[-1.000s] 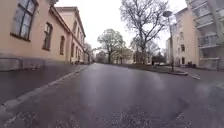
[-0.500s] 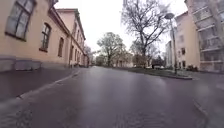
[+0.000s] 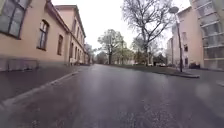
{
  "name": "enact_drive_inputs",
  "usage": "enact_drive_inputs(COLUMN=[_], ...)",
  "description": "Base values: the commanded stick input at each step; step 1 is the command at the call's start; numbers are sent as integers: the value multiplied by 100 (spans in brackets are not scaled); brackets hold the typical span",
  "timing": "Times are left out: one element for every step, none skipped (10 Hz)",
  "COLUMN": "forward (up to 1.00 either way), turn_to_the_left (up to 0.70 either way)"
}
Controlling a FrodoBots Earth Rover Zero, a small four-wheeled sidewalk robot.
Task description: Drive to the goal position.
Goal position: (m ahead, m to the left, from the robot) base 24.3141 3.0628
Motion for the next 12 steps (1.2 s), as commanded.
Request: enact_drive_inputs(forward=[100, 100, 100, 100, 100, 100, 100, 100, 100, 100, 100, 100], turn_to_the_left=[0, 0, 0, 0, 0, 0, 0, 0, 0, 0, 0, 0])
